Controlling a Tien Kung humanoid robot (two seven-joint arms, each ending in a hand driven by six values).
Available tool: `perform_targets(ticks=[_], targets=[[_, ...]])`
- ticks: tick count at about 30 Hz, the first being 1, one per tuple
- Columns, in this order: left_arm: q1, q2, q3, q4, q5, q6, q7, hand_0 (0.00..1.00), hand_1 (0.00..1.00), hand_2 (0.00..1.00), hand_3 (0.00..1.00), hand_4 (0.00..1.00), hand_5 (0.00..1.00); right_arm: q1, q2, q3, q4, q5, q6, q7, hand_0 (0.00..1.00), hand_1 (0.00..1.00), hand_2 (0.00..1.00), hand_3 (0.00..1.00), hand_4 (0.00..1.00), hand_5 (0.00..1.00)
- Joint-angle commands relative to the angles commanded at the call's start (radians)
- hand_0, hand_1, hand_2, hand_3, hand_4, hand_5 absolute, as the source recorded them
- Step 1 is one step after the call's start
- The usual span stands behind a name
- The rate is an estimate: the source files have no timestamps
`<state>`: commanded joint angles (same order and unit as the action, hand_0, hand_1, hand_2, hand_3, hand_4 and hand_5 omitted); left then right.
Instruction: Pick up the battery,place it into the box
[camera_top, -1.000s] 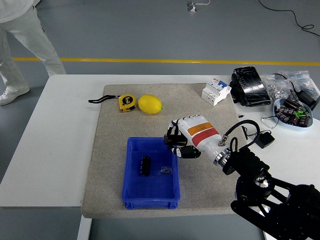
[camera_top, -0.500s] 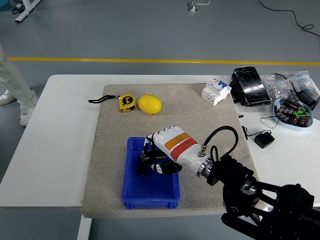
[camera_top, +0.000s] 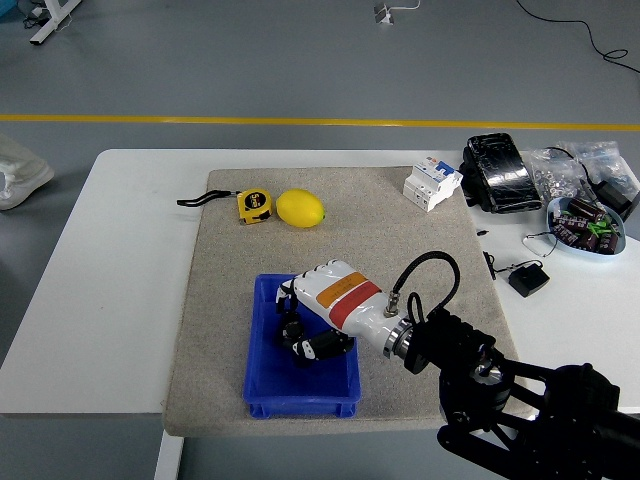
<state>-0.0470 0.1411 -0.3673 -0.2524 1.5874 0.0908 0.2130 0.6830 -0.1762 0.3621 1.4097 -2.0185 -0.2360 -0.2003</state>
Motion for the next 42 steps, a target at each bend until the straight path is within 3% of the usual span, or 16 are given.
perform_targets(ticks=[11,18,20,21,23,26,27,32,33,38,39,42], targets=[[0.001,-0.002,0.0,0.0,-0.001,-0.001,-0.003,0.721,0.661,0.729,0.675,0.71,0.672,0.003,0.001,0.01,0.0,0.002,-0.019,0.002,0.321,0.452,0.549,0.586,0.836,0.281],[0.002,-0.003,0.0,0.0,-0.002,-0.003,-0.004,0.721,0.663,0.73,0.675,0.711,0.673,0.007,-0.003,0.09,0.01,0.028,-0.054,0.009,0.319,0.455,0.559,0.592,0.861,0.286],[0.003,-0.004,0.0,0.0,-0.003,-0.004,-0.004,0.722,0.664,0.731,0.675,0.711,0.673,0.008,-0.01,0.124,0.014,0.069,-0.078,0.019,0.319,0.455,0.559,0.592,0.861,0.286],[0.003,-0.004,-0.001,0.0,-0.003,-0.004,-0.004,0.722,0.664,0.731,0.675,0.711,0.673,0.008,-0.014,0.137,0.015,0.097,-0.091,0.027,0.403,0.509,0.635,0.591,0.894,0.317],[0.004,-0.005,0.001,0.0,-0.006,-0.004,-0.004,0.722,0.664,0.731,0.675,0.711,0.673,0.005,-0.027,0.16,0.016,0.174,-0.124,0.054,0.403,0.509,0.635,0.591,0.894,0.317],[0.007,-0.006,0.008,0.0,-0.014,-0.001,-0.003,0.722,0.664,0.731,0.675,0.711,0.673,-0.01,-0.063,0.205,0.023,0.297,-0.148,0.148,0.403,0.509,0.635,0.591,0.894,0.317],[0.008,-0.007,0.012,0.0,-0.017,0.001,-0.002,0.722,0.664,0.732,0.674,0.71,0.672,-0.019,-0.078,0.224,0.028,0.343,-0.134,0.187,0.682,0.716,0.796,0.831,0.998,0.609],[0.011,-0.01,0.019,0.0,-0.02,0.006,0.002,0.722,0.664,0.732,0.674,0.71,0.672,-0.063,-0.155,0.328,0.035,0.551,-0.079,0.323,0.682,0.716,0.796,0.831,0.998,0.609],[0.011,-0.01,0.019,-0.001,-0.018,0.006,0.004,0.722,0.669,0.735,0.677,0.71,0.672,-0.075,-0.173,0.356,0.034,0.596,-0.068,0.342,0.825,0.838,0.887,0.959,0.998,0.87],[0.014,-0.013,0.021,-0.001,-0.014,0.008,0.011,0.722,0.669,0.735,0.677,0.71,0.672,-0.132,-0.228,0.473,0.02,0.804,-0.013,0.397,0.825,0.838,0.887,0.959,0.998,0.87],[0.015,-0.014,0.023,-0.001,-0.015,0.009,0.011,0.722,0.675,0.739,0.676,0.712,0.677,-0.141,-0.233,0.49,0.016,0.843,-0.005,0.404,0.848,0.853,0.888,0.936,0.998,0.973],[0.017,-0.015,0.024,-0.001,-0.013,0.012,0.016,0.722,0.675,0.739,0.676,0.712,0.677,-0.178,-0.252,0.548,-0.008,0.973,0.032,0.428,0.848,0.853,0.888,0.936,0.998,0.973]])
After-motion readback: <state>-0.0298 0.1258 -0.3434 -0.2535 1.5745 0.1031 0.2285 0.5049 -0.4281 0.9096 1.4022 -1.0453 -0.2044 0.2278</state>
